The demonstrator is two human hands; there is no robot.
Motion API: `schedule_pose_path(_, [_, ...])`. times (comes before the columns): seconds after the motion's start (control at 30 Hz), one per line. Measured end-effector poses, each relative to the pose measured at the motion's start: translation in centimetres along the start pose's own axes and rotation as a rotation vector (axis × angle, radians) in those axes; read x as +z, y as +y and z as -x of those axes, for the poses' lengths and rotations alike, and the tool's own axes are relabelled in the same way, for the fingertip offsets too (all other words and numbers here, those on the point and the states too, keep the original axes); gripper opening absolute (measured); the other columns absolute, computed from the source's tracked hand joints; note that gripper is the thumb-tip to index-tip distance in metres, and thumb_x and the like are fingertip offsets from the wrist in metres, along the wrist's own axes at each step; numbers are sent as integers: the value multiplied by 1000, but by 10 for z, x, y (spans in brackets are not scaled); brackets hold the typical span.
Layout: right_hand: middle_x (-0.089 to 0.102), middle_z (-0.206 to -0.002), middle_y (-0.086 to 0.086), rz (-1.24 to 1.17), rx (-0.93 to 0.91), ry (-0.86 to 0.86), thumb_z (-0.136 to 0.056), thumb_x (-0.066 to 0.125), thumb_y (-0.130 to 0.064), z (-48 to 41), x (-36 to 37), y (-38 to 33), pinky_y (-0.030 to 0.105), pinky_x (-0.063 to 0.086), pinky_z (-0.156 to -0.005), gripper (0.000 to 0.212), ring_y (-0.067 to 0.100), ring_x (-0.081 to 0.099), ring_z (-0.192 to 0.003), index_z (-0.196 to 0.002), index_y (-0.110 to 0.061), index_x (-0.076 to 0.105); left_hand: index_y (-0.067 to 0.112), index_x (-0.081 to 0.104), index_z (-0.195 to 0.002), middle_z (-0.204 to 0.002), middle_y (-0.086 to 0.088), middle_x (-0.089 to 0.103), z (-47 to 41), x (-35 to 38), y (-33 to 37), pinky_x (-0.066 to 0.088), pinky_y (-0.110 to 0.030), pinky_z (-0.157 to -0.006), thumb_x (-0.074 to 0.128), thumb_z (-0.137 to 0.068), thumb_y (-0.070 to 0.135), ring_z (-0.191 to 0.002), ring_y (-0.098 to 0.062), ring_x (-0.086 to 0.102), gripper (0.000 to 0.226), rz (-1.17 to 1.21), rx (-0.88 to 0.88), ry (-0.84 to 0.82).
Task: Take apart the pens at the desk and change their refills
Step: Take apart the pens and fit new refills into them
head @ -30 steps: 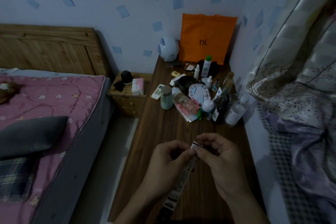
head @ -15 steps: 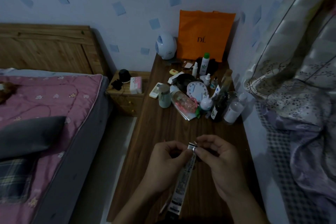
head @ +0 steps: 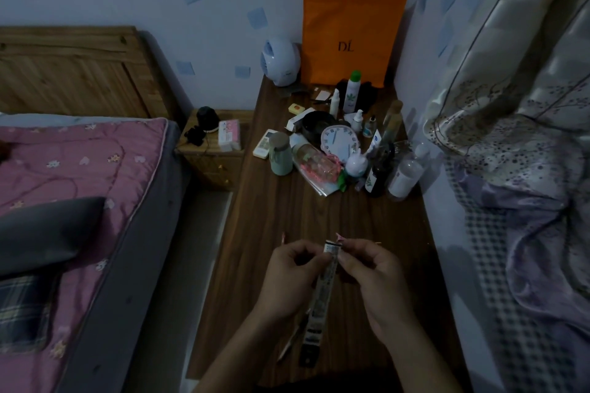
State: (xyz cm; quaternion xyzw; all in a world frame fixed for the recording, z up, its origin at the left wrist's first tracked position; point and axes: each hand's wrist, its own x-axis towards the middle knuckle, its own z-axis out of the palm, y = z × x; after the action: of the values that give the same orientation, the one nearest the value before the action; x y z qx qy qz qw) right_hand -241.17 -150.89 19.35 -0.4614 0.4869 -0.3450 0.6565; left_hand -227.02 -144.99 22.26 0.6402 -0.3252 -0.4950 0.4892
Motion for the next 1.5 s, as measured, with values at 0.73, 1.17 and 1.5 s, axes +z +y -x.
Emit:
schedule_pose_path(0.73, [70, -105, -2, 568, 410, 107, -95, 64, -23, -50, -52, 165, 31, 53, -78, 10, 13, 64, -93, -101, -22, 72, 13, 71, -93, -81, 1, 71, -28, 3, -114, 46, -10, -52, 67, -89, 10, -66, -4, 65, 7, -192, -418, -19])
schedule_pose_path(1.17, [70, -105, 1, 782, 426, 182, -94, 65, -15, -67, -49, 207, 24, 44, -68, 12, 12, 59, -86, -104, -19, 70, 16, 73, -84, -81, -2, 74, -25, -7, -162, 46, -10, -48, 68, -86, 17, -70, -8, 69, 5, -235, -472, 139])
schedule_pose_path(1.5, [59, -92, -15, 756, 396, 155, -93, 67, -21, -61, -49, 200, 16, 41, -57, 12, 3, 59, -82, -102, -29, 66, 11, 74, -89, -83, -1, 74, -26, -11, -170, 47, -12, -51, 67, -87, 16, -67, -1, 69, 9, -211, -422, 164])
